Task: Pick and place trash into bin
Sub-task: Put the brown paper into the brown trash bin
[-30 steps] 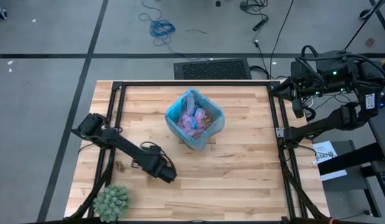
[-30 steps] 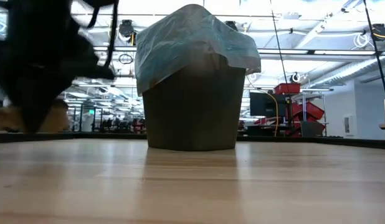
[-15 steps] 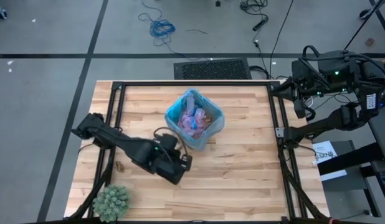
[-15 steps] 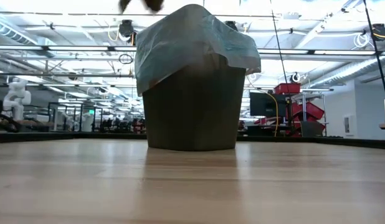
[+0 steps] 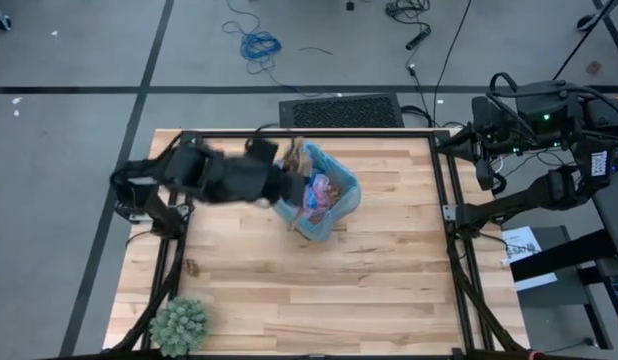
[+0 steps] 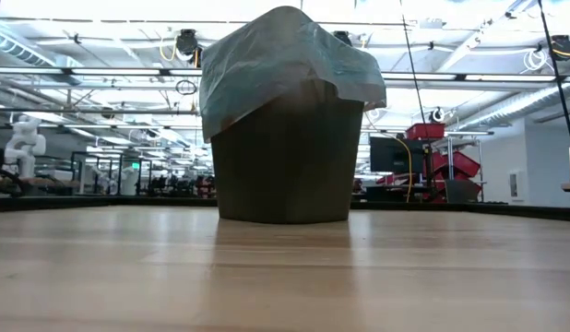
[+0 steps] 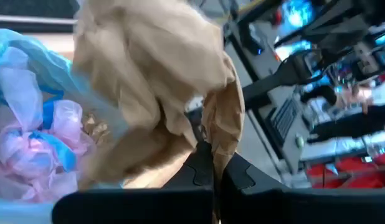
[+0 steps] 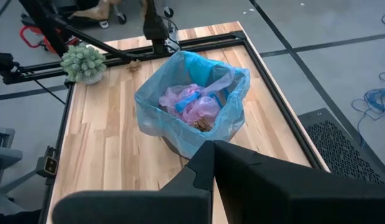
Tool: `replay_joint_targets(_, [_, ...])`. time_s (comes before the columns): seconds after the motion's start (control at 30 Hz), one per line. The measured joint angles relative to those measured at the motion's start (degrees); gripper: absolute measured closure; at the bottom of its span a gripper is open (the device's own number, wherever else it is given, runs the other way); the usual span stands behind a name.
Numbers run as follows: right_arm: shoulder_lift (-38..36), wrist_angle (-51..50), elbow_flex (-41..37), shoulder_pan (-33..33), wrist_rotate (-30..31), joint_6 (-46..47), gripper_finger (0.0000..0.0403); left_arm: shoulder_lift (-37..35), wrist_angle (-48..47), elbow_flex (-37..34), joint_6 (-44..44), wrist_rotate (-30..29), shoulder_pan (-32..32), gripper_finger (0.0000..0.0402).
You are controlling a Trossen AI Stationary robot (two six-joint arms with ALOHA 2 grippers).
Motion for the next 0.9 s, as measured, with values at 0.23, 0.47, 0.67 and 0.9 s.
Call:
replay_joint_targets(0.23, [-0.4,-0.1,0.0,0.0,0.2,0.9,0.0403,0.6,-3.9,-0.1,6.9,15.3,11.2,0.0401])
replay_joint_targets(0.47, [-0.7,-0.1,0.0,0.0,0.2,1.0,0.0403,6.0,-15.2,-0.1,20.5,14.7,16.5,0.0401])
replay_joint_targets(0.67, [-0.6,-0.1,0.0,0.0,0.2,1.0,0.0403,13.2,-15.6,-0.1,29.6,13.5,17.1,0.0401])
replay_joint_targets(0.9, [-0.6,-0.1,0.0,0.0,0.2,1.0,0.0403,20.1,-19.0,-0.1,29.7,16.7,16.1,0.0401])
